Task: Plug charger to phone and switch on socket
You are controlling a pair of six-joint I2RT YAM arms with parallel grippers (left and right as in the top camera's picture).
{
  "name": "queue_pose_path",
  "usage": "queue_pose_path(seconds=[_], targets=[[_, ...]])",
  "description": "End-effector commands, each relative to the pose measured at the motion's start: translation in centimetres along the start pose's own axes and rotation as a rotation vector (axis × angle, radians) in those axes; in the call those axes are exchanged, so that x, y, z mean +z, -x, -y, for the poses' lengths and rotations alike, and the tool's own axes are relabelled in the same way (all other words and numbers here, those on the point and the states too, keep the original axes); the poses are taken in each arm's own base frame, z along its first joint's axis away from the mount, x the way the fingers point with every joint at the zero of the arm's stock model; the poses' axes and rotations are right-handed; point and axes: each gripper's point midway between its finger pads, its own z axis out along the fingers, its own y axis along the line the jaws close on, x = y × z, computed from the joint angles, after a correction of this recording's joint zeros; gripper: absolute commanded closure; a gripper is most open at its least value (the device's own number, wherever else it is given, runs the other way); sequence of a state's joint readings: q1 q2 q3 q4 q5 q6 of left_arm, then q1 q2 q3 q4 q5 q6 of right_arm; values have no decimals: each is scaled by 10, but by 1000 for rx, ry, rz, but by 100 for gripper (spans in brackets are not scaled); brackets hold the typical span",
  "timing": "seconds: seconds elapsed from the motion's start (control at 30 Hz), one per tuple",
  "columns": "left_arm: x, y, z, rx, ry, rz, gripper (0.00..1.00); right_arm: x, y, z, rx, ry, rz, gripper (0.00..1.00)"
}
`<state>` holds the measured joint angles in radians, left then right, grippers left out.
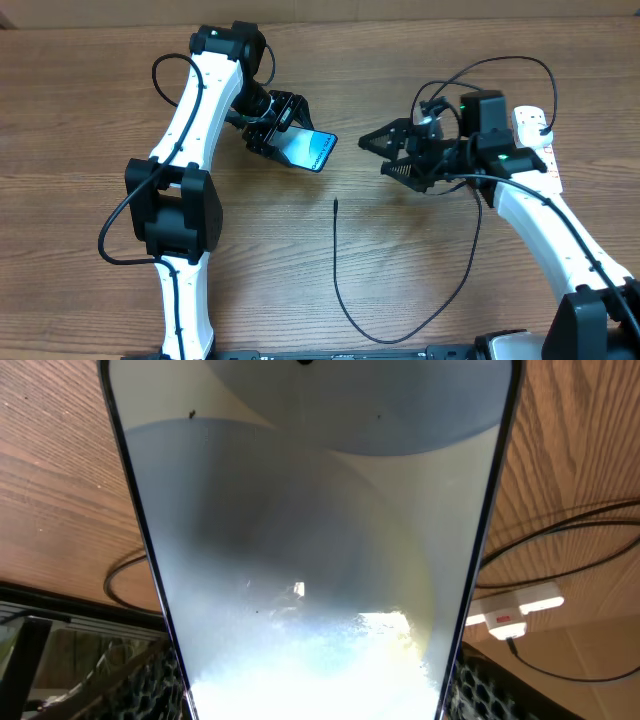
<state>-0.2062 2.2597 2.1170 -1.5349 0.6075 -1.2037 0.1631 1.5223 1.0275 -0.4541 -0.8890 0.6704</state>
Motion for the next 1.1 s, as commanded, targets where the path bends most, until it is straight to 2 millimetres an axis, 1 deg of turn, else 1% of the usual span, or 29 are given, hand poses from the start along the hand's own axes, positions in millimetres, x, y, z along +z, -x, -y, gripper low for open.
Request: queue_pose_path(seconds=[0.0,0.27,0.4,0.63,0.7,0.73,0.8,1.07], targets=[[-5,-9,6,-13,-20,-6,96,9,8,-4,50,-57,63,0],[4,-21,6,-1,0,-10,96,31,-7,-20,-1,-58,44,0],[10,-29,6,13,13,-13,96,38,-14,-22,-16,-69,33,0],[18,-43,7,39,29,-22,96,39,-13,-20,-20,-85,47,0],[20,-46,7,45,30,-29,96,39,-13,-20,-20,-87,49,1],[21,-52,8,48,28,-50,96,39,-13,-20,-20,-87,49,1],[22,-56,9,51,25,-67,96,39,-12,-19,-20,-93,55,5],[25,-63,9,60,28,-85,96,39,-8,-14,-18,-116,79,7]])
